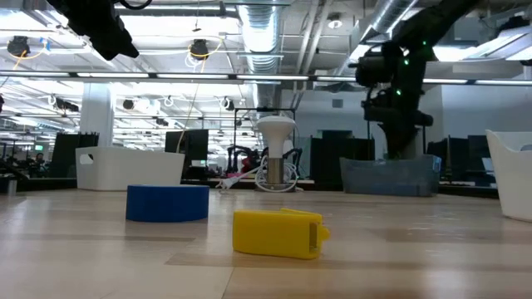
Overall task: Pick and place Stapler, Stapler remover, tape
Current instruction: Put the right green stapler into the black bin, then put the blue tape into the bottom white bin
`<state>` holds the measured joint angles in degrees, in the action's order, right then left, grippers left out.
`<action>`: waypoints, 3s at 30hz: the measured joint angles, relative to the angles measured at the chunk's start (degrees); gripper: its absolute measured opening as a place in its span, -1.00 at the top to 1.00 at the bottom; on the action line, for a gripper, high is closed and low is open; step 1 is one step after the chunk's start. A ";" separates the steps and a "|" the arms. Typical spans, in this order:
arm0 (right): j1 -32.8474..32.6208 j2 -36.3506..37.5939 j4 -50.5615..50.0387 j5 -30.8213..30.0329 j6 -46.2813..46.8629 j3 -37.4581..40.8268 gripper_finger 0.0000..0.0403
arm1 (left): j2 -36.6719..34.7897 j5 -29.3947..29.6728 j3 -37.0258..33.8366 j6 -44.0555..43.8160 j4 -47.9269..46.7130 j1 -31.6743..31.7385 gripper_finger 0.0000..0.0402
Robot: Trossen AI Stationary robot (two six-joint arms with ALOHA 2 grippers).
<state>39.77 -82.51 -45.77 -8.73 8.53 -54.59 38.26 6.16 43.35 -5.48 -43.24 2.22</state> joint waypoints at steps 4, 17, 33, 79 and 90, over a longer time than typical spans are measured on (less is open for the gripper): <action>1.14 0.01 1.48 -0.02 0.24 2.39 0.70 | 0.00 0.01 0.01 0.00 0.00 0.00 1.00; 3.85 0.05 1.66 -0.15 0.51 2.65 0.58 | 0.00 0.02 0.01 -0.98 0.00 0.00 1.00; 4.62 -0.04 1.52 -0.33 0.51 2.65 0.28 | 0.00 0.02 0.01 -1.01 0.00 0.00 1.00; -43.10 -15.25 1.98 7.04 21.47 -33.65 0.71 | 0.06 -2.50 0.01 -2.16 1.02 0.00 0.99; -43.06 -10.48 -9.47 -14.68 18.50 -36.32 0.74 | 10.54 -5.10 0.05 -9.33 4.46 -5.85 1.00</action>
<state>-3.29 -92.99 -55.24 -23.41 27.03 -90.91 48.80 1.06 43.40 -14.81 -38.79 -3.64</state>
